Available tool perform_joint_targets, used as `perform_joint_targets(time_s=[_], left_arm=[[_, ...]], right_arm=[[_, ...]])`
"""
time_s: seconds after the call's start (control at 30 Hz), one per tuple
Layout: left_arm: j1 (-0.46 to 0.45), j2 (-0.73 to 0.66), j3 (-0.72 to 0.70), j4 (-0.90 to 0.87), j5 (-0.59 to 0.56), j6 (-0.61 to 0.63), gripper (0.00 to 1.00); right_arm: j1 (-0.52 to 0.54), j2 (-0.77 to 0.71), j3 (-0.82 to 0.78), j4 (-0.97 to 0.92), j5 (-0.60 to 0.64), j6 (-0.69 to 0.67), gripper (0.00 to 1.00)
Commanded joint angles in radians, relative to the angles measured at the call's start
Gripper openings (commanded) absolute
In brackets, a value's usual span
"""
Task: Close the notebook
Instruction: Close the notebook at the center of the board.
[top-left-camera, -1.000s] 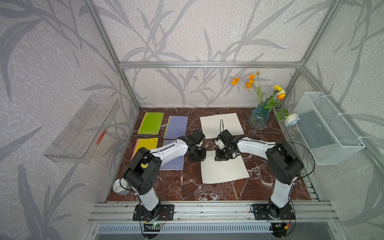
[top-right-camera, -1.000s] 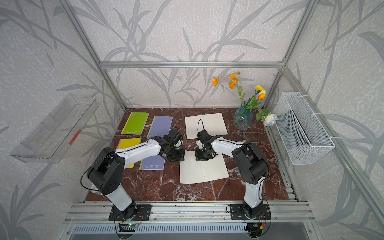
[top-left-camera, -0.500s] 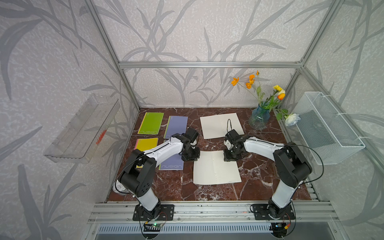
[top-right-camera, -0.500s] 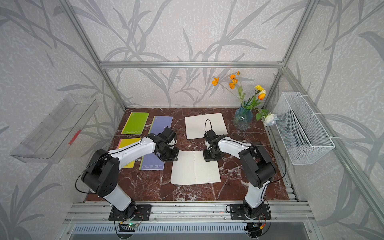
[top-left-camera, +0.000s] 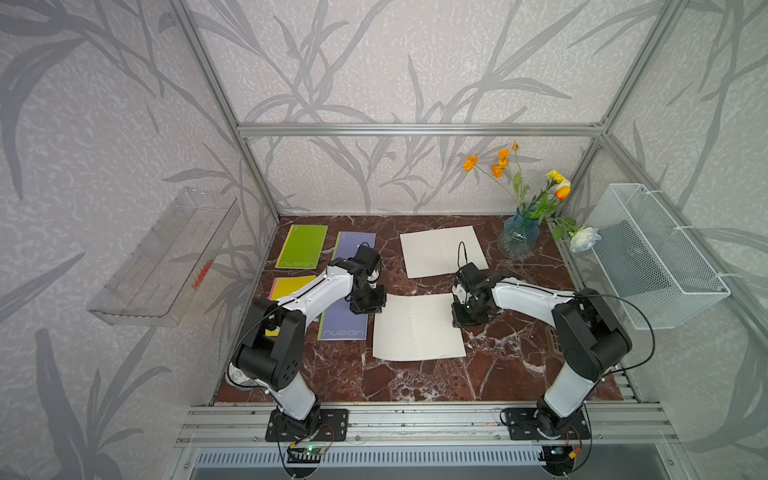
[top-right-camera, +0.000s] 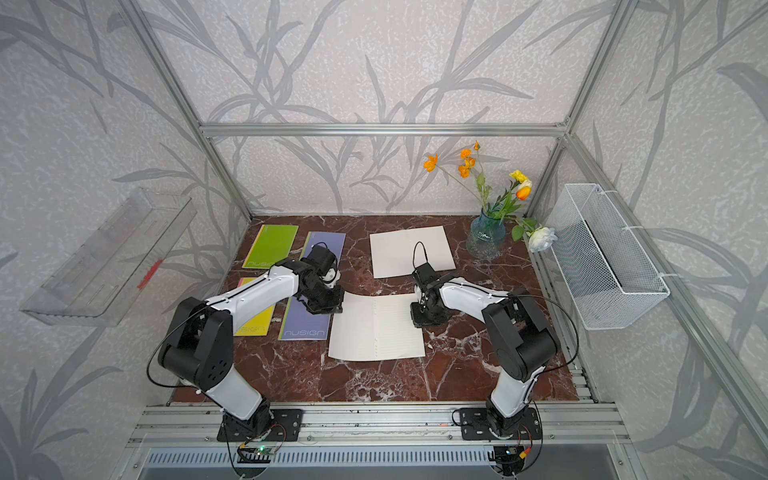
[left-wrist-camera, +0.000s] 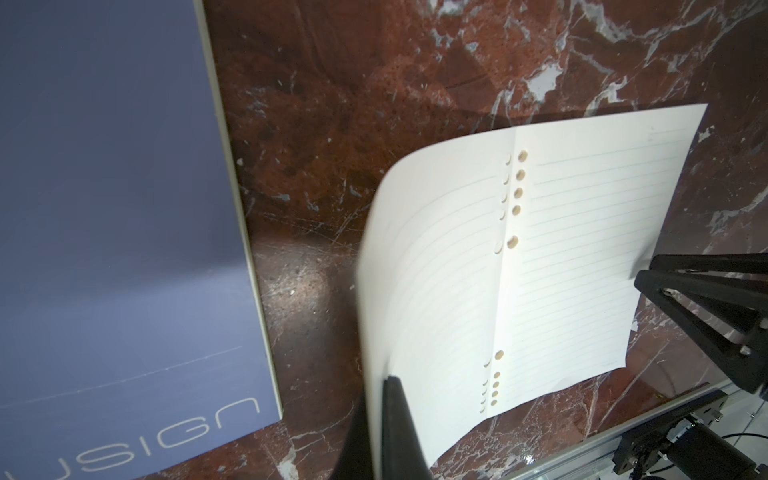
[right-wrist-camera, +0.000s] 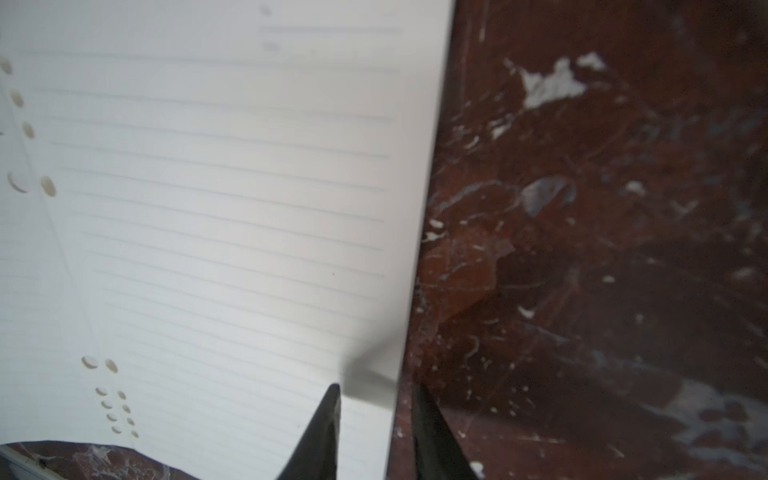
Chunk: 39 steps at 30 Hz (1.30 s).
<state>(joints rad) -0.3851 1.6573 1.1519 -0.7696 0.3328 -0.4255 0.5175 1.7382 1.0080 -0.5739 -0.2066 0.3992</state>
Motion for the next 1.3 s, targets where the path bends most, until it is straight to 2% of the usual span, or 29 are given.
perform_joint_targets(time_s=[0.0, 0.23, 0.53, 0.93, 1.27], left_arm=[[0.016, -0.011, 0.036, -0.039, -0.024, 0.037, 0.03], [0.043, 0.013, 0.089, -0.067, -0.018, 0.067, 0.04], [0.055, 0.046, 0.15, -0.1, 0.016, 0.099, 0.04], [0.055, -0.03, 0.179, -0.126, 0.05, 0.083, 0.23], [0.048, -0.098, 0.139, -0.036, 0.175, 0.031, 0.3]], right_arm=[[-0.004, -0.026, -0.018, -0.017, 0.001, 0.004, 0.31], [0.005, -0.017, -0.021, 0.006, -0.032, 0.014, 0.3], [0.08, 0.035, 0.015, 0.037, -0.057, 0.048, 0.27], [0.15, 0.09, 0.079, 0.047, -0.07, 0.068, 0.26], [0.17, 0.092, 0.092, 0.057, -0.082, 0.075, 0.26]])
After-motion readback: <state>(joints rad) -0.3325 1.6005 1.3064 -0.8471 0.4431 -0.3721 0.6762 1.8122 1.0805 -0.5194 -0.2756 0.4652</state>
